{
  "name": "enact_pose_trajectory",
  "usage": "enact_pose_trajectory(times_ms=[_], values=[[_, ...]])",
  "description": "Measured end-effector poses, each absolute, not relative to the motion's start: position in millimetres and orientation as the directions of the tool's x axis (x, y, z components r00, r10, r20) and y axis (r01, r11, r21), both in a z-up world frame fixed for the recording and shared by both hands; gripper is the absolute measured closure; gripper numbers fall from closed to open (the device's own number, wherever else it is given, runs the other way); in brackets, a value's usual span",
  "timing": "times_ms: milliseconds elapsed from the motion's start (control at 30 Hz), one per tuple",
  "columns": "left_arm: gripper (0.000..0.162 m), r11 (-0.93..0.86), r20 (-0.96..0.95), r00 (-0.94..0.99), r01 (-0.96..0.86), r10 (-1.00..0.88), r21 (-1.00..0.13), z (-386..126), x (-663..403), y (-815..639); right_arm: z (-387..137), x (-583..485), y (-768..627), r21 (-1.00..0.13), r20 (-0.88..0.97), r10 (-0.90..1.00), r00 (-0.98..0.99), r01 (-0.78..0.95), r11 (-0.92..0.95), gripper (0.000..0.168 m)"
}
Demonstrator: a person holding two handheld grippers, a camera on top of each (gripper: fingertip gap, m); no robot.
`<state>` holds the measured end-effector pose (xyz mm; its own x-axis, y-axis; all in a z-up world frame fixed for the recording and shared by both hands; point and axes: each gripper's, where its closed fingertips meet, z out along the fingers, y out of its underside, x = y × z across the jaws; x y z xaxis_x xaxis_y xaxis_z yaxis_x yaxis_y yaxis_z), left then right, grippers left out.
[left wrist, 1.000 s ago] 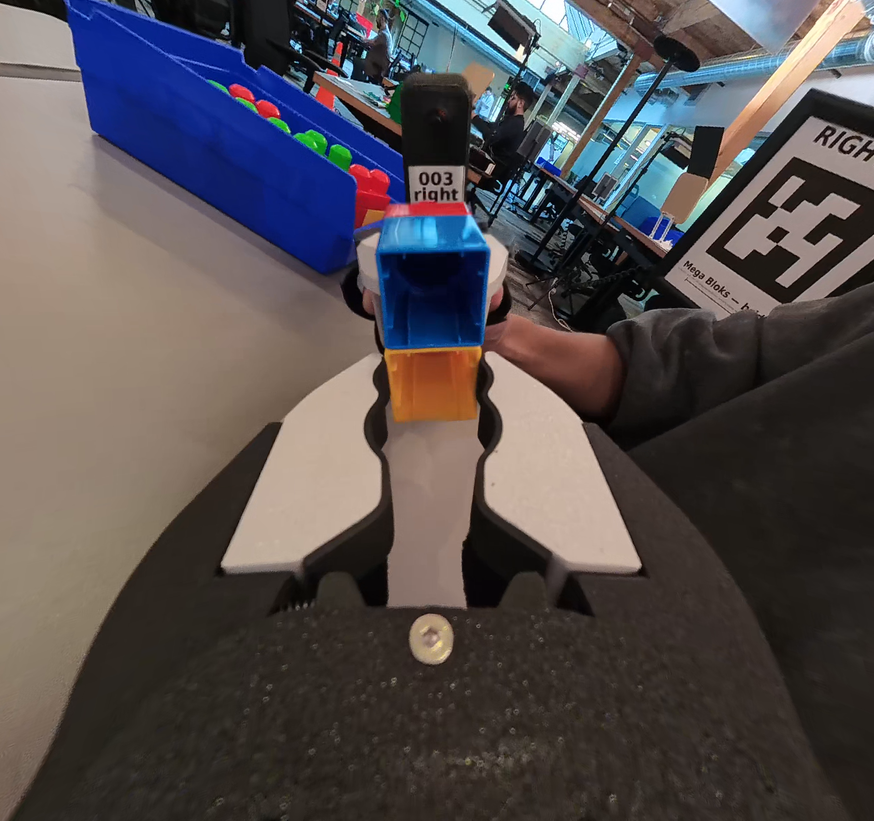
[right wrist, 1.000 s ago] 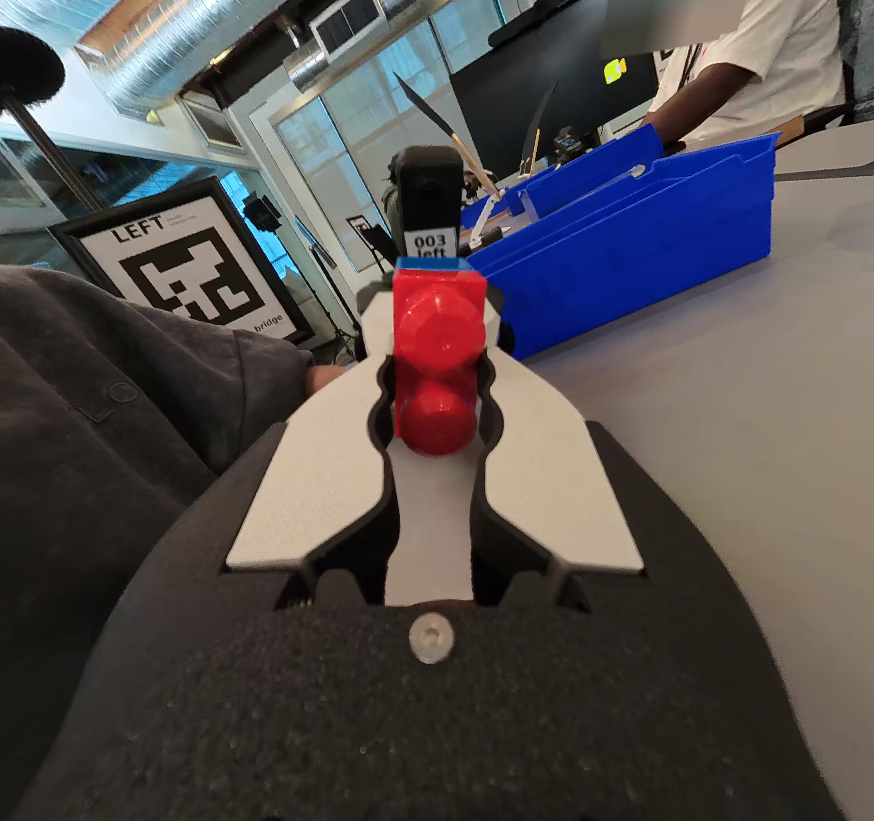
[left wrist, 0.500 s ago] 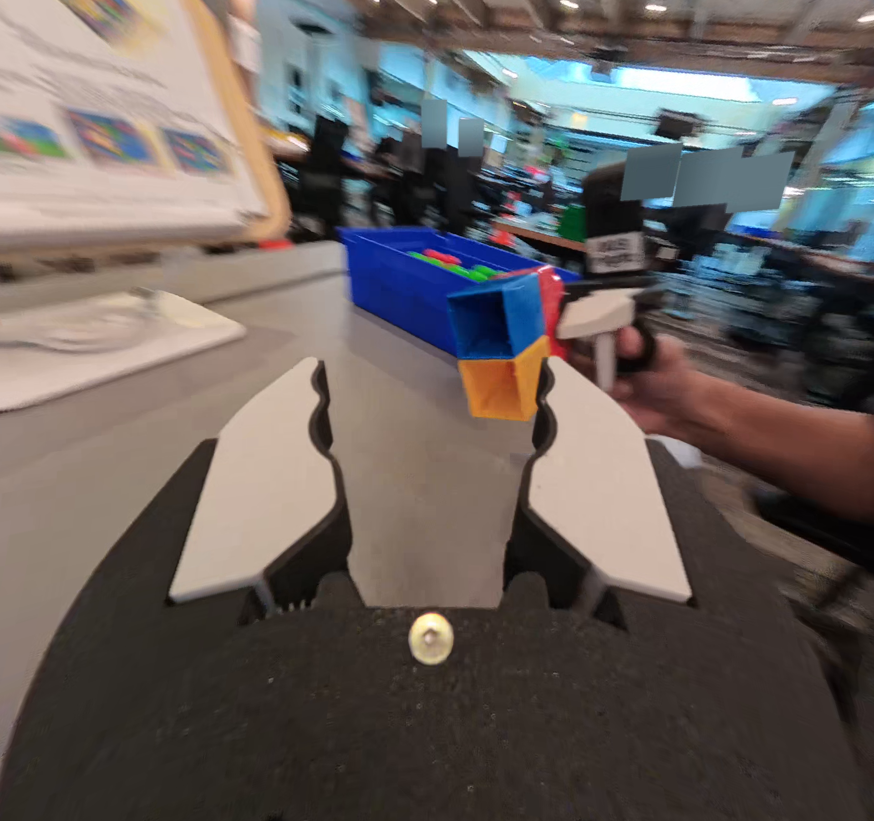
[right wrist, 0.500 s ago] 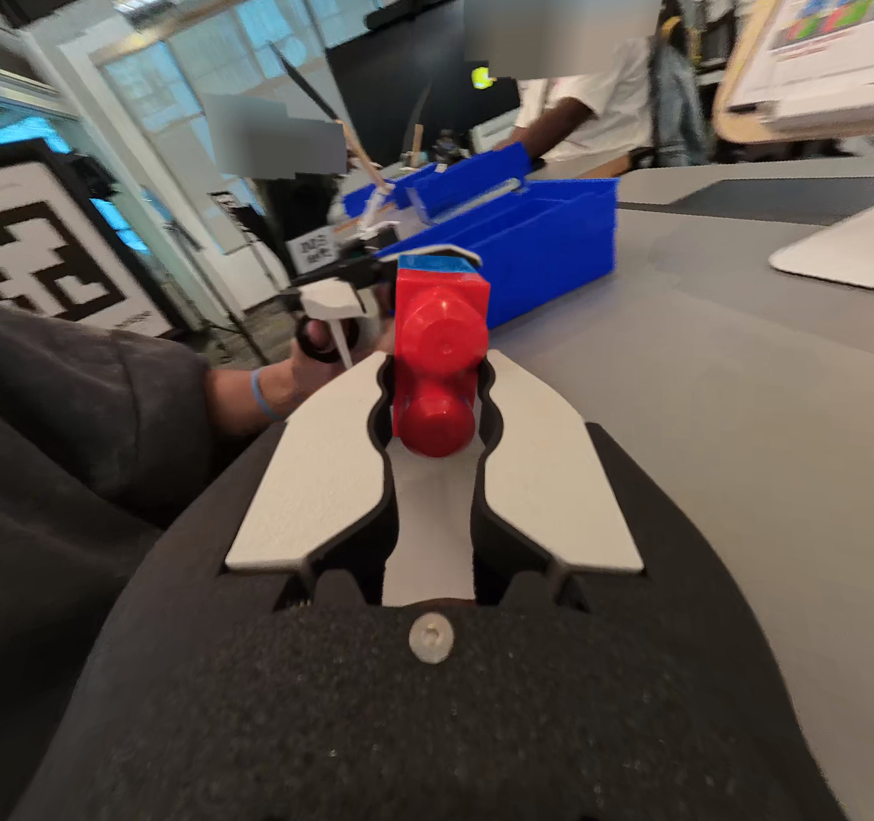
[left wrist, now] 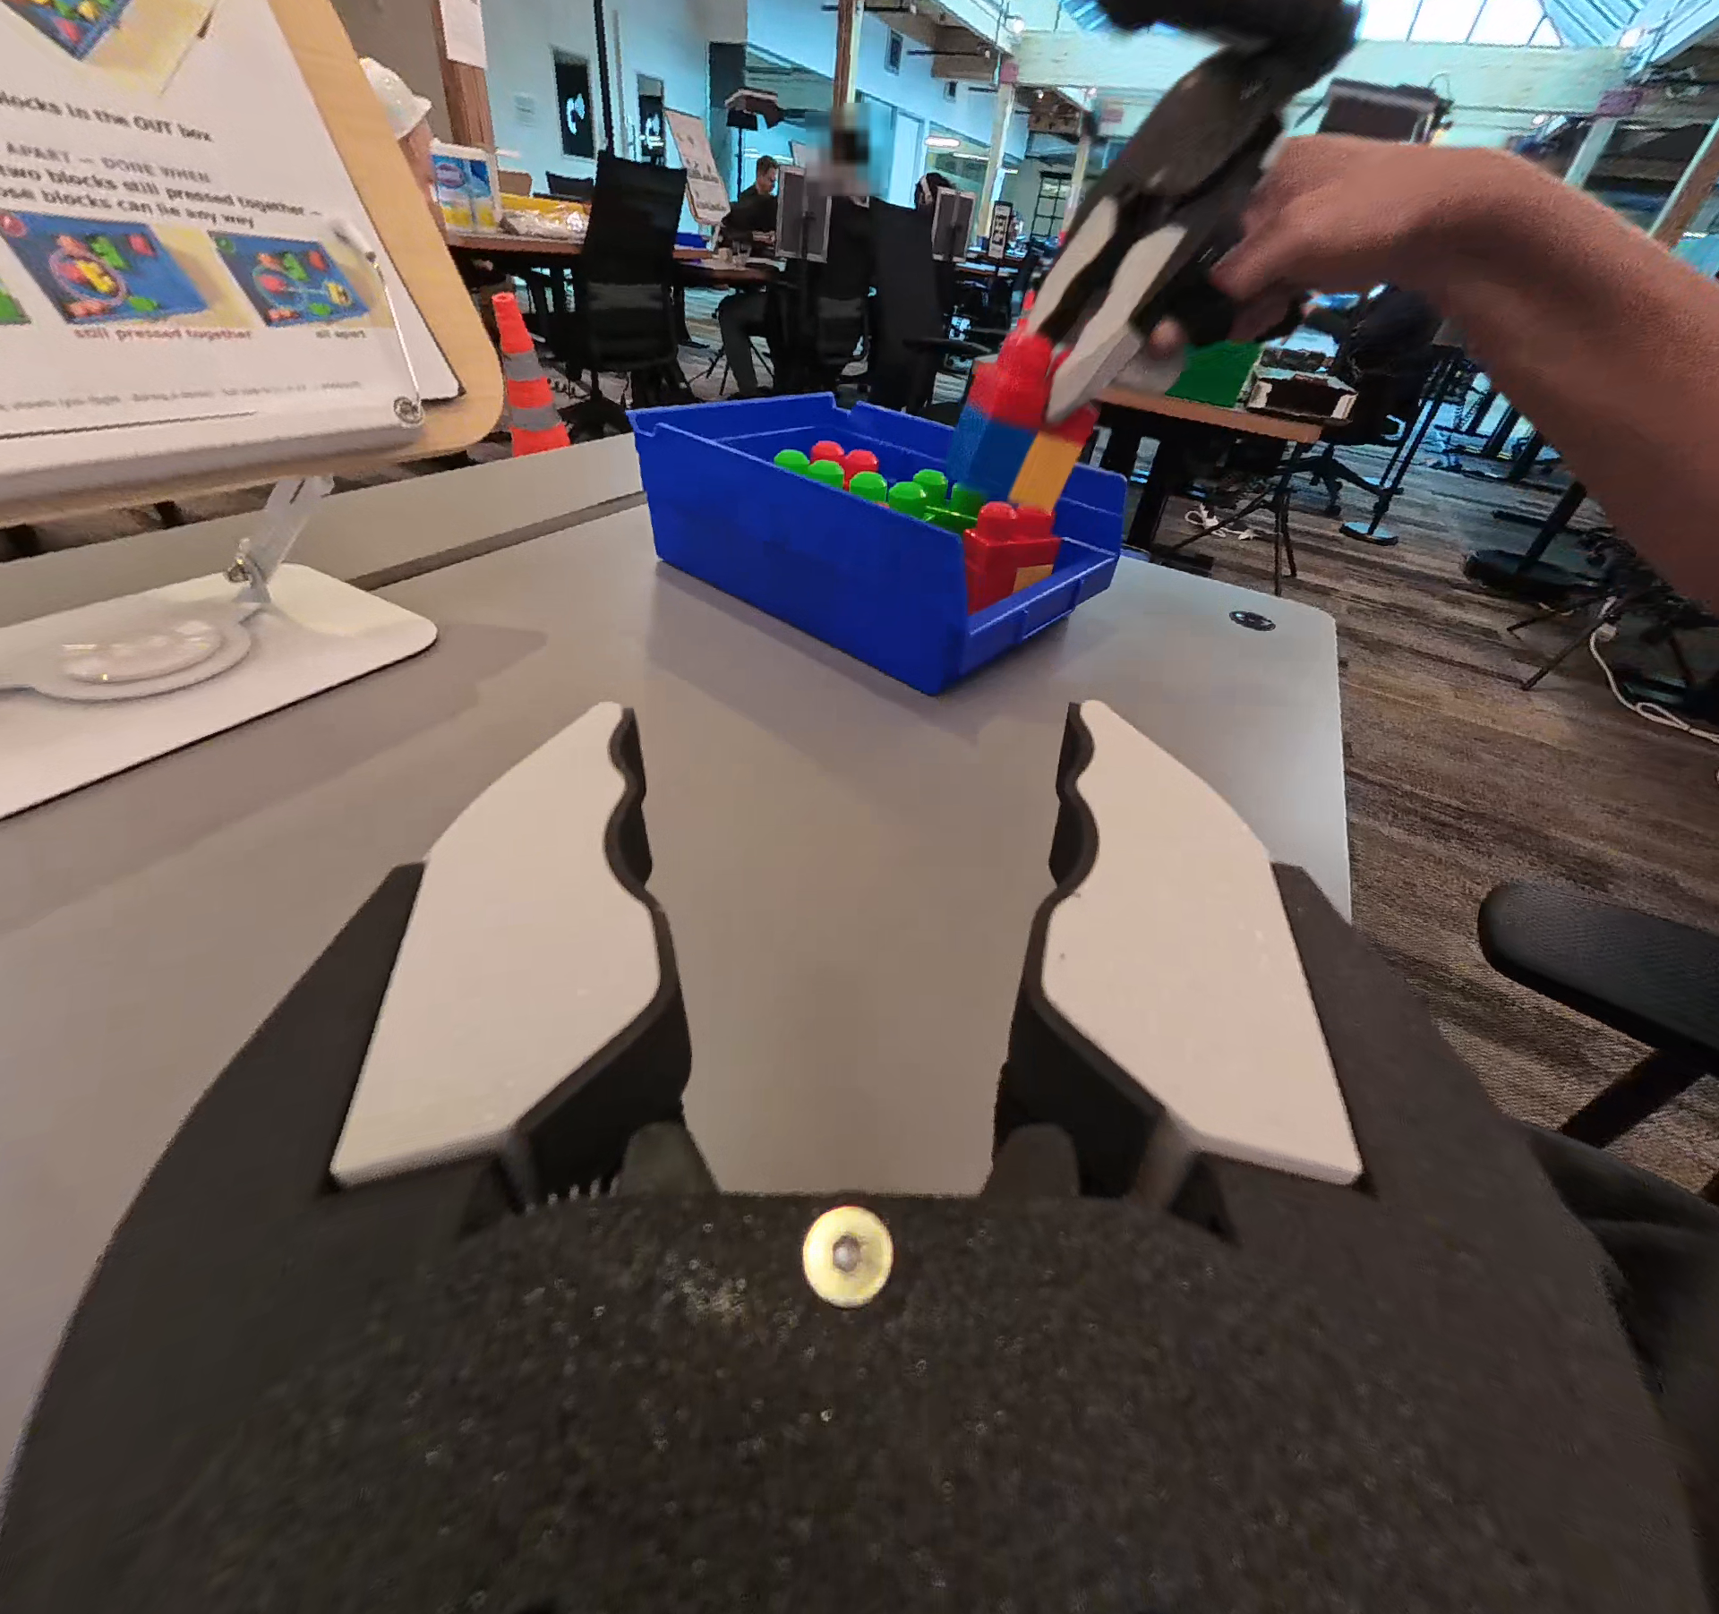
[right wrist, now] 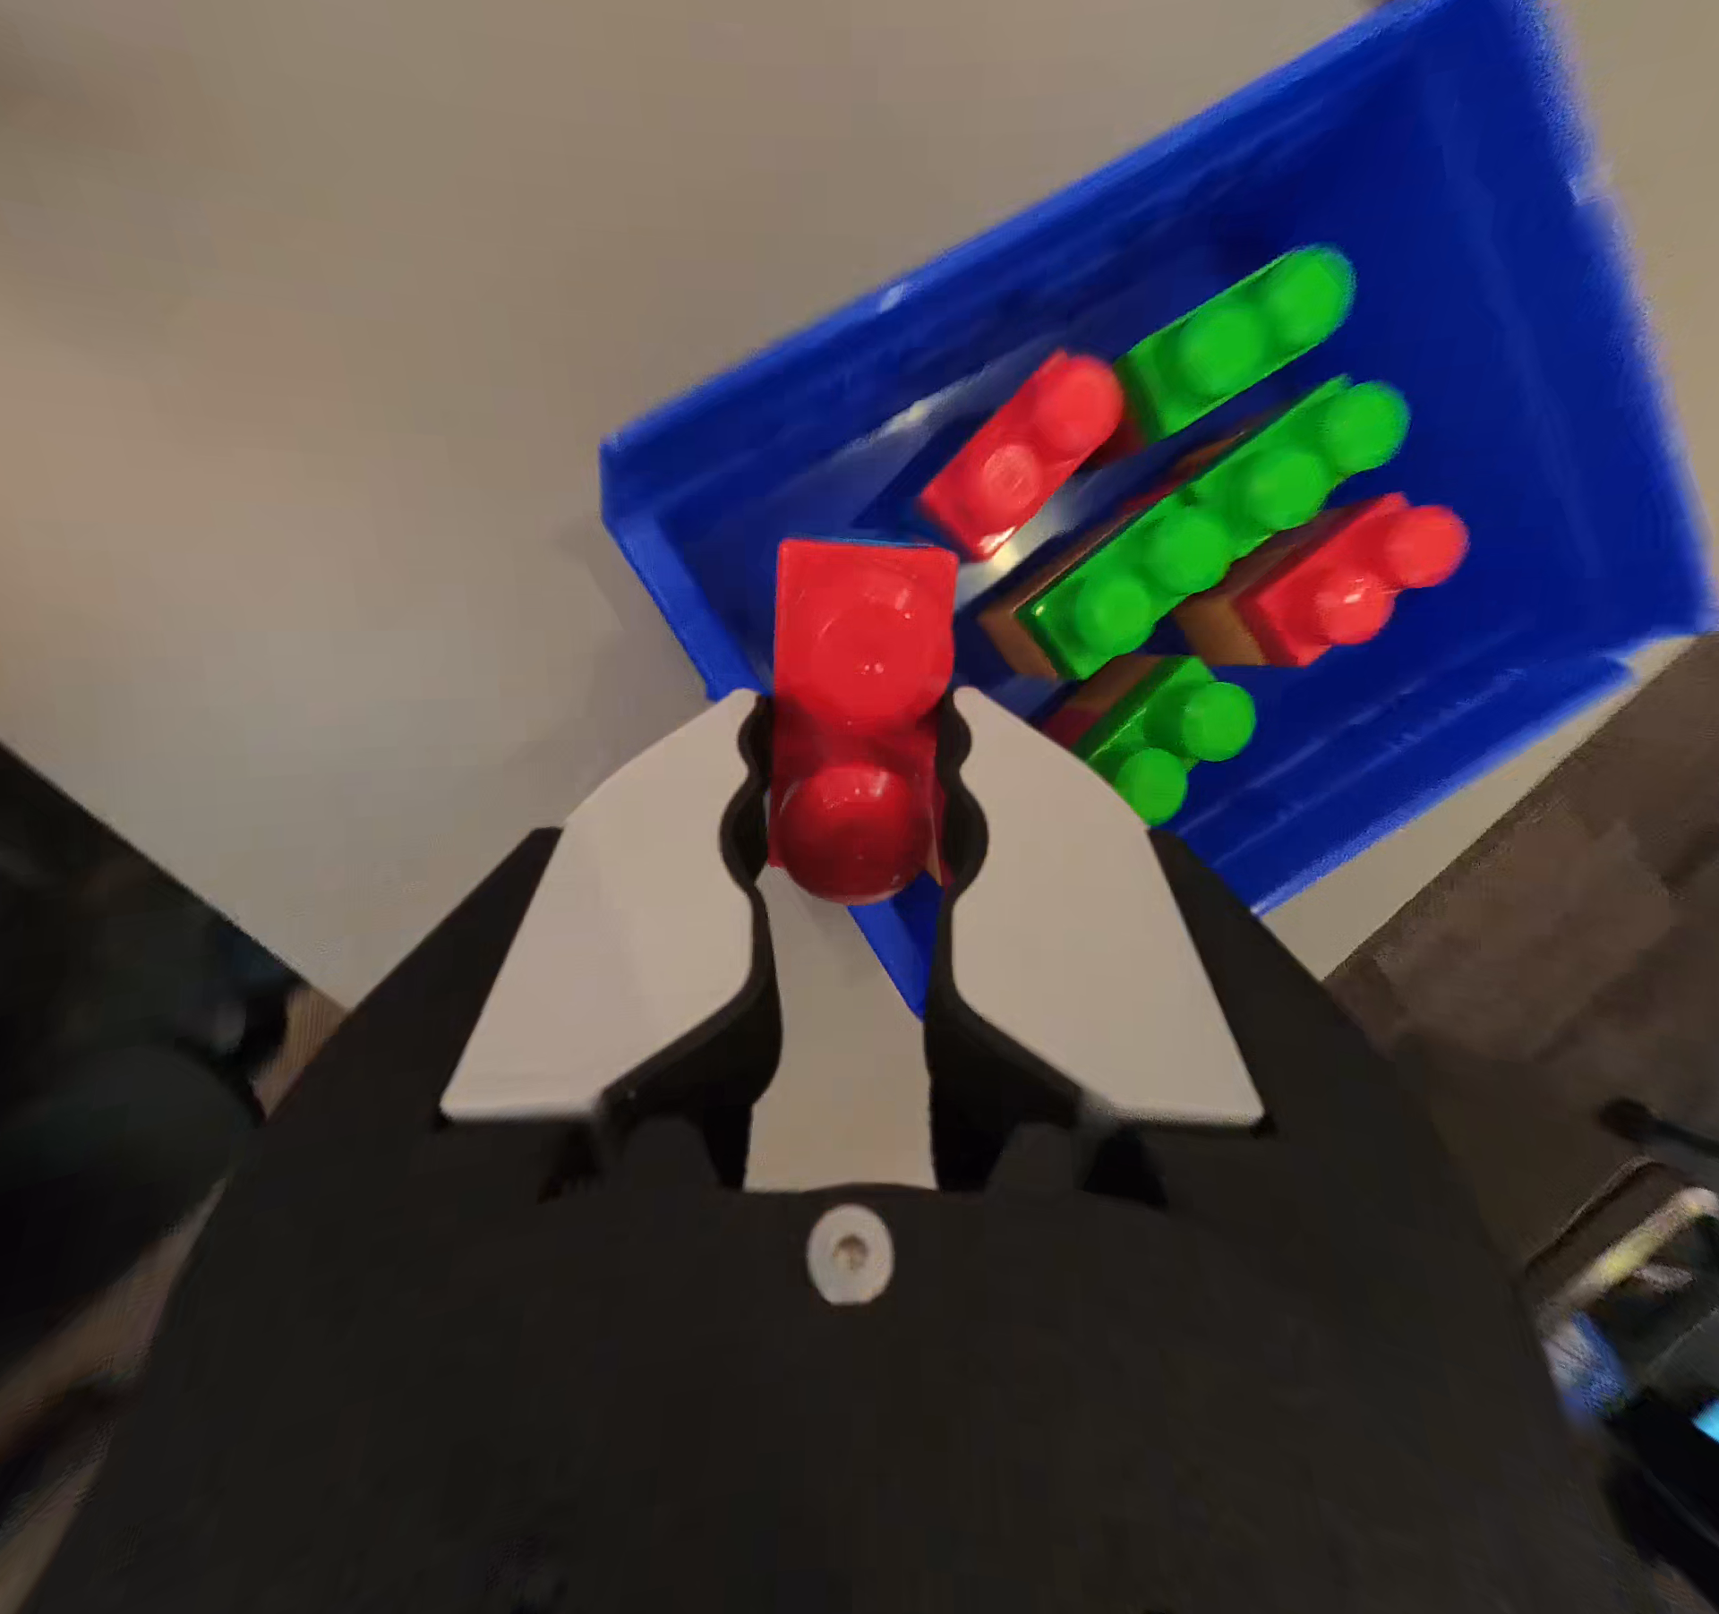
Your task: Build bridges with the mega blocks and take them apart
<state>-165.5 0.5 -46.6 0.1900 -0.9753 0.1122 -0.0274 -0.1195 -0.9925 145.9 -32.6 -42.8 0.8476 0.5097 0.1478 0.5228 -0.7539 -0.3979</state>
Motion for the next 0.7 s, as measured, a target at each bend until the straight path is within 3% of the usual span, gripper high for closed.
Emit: enact_pose_trajectory(times_ms=[67,200,433,500,600,700], values=[[0.077,-0.101,0.096,0.188,-0.020,-0.978,-0.995,-43,-164,-1,-72,153,-24,-0.267,0.149,0.584,0.798,0.601,-0.753,0.134],[0.076,-0.083,0.075,0.233,-0.025,-0.970,-0.996,-39,-165,6,-116,151,-11,-0.135,0.100,0.655,0.749,0.662,-0.737,0.135],[0.073,-0.041,0.043,0.405,0.014,-0.913,-0.999,-38,-186,37,-139,137,-1,-0.206,0.059,0.657,0.752,0.653,-0.729,0.135],[0.072,-0.063,0.063,0.409,0.013,-0.910,-0.998,-40,-188,39,-138,140,-2,-0.227,0.077,0.641,0.764,0.640,-0.735,0.124],[0.074,-0.142,0.130,0.381,-0.004,-0.916,-0.990,-46,-189,36,-103,131,-1,-0.408,0.104,0.559,0.823,0.548,-0.730,0.113],[0.077,-0.223,0.192,0.404,-0.030,-0.895,-0.974,-51,-198,40,-32,91,-7,-0.762,0.140,0.446,0.884,0.384,-0.522,0.113]])
